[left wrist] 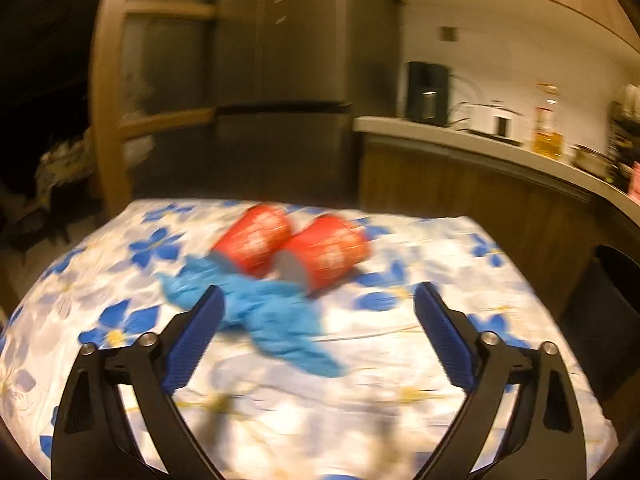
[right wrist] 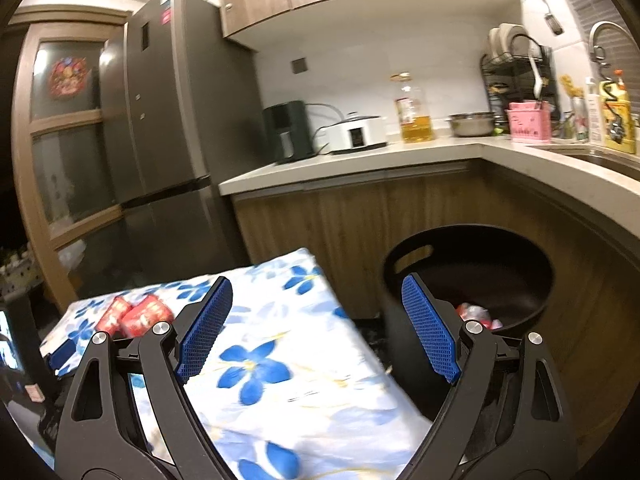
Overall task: Collect trash
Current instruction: 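Move both tools back over the table toward the blue glove and red cups, then grasp the blue glove with the left tool while the right tool grasps a red paper cup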
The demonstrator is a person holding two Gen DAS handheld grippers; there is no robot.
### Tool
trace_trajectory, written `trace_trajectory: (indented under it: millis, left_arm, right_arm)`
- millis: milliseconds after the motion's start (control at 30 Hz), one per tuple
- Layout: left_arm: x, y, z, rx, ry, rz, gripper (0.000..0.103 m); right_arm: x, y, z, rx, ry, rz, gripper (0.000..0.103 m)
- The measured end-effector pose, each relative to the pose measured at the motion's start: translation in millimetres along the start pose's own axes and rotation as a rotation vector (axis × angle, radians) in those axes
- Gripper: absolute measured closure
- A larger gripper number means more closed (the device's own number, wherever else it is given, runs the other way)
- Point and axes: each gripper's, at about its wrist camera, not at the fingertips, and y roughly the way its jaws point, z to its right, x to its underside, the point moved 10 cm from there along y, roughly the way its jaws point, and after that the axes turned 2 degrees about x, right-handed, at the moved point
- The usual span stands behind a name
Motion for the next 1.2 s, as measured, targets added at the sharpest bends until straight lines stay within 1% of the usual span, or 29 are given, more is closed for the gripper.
trace_trajectory:
  millis: [33,67,100,133,233,300,333,367,400,467,500,633,767,867,1033,1200]
  left_arm:
    - [1.0,6.0,-11.7,-0.019,-0.015,-0.013,0.018]
    - [2.2,12.3,-21.3,-0.035,-0.024,-0.028,0.025]
    - [3.3,16.6,-27.7,-0.04,-0.031,-0.04,0.028]
    - [3.7,22.5,-35.6,-0.047,-0.045,-0.053,0.03]
    - [7.4,37.9,-49.4,-0.056,-0.078,-0.098,0.04]
    - [12.7,50.6,-55.3,-0.035,-0.109,-0.156,0.057]
    - [15.5,55.4,-58.0,-0.034,-0.116,-0.174,0.062]
    - [18.0,58.8,-59.4,-0.028,-0.124,-0.194,0.075]
    - [20.0,60.1,-58.9,-0.017,-0.13,-0.203,0.085]
    - [21.3,60.4,-58.9,0.002,-0.132,-0.206,0.096]
    - [21.7,59.8,-57.2,0.012,-0.13,-0.204,0.099]
    - [17.3,46.3,-54.7,0.061,-0.127,-0.17,0.101]
    - [12.2,19.9,-55.7,0.113,-0.122,-0.123,0.102]
    - [10.0,4.0,-61.2,0.139,-0.123,-0.102,0.102]
    - [2.4,-18.3,-77.6,0.148,-0.125,-0.058,0.102]
    - [-9.3,-36.2,-106.5,0.135,-0.169,-0.008,0.102]
  right_arm:
    - [2.4,2.0,-6.1,-0.009,-0.003,-0.006,0.017]
    - [5.4,4.9,-15.8,-0.023,-0.01,-0.014,0.017]
    - [6.6,6.7,-22.0,-0.031,-0.017,-0.018,0.017]
    - [8.3,8.4,-29.3,-0.04,-0.026,-0.022,0.017]
    - [12.1,11.9,-44.1,-0.061,-0.046,-0.027,0.017]
    - [15.5,16.1,-54.0,-0.073,-0.056,-0.038,0.017]
    - [17.1,17.8,-57.8,-0.078,-0.059,-0.043,0.017]
    - [18.1,18.8,-60.6,-0.081,-0.062,-0.046,0.017]
    - [18.8,20.1,-64.3,-0.085,-0.066,-0.047,0.017]
    - [19.7,22.7,-70.1,-0.091,-0.073,-0.05,0.017]
    - [20.6,23.8,-71.9,-0.095,-0.074,-0.053,0.017]
    - [26.6,29.8,-81.7,-0.11,-0.076,-0.072,0.017]
    - [36.1,36.8,-97.3,-0.138,-0.078,-0.099,0.017]
    - [42.6,41.7,-112.1,-0.163,-0.087,-0.118,0.017]
    - [55.9,52.0,-138.5,-0.2,-0.096,-0.151,0.017]
    - [68.1,72.9,-172.1,-0.24,-0.083,-0.199,0.017]
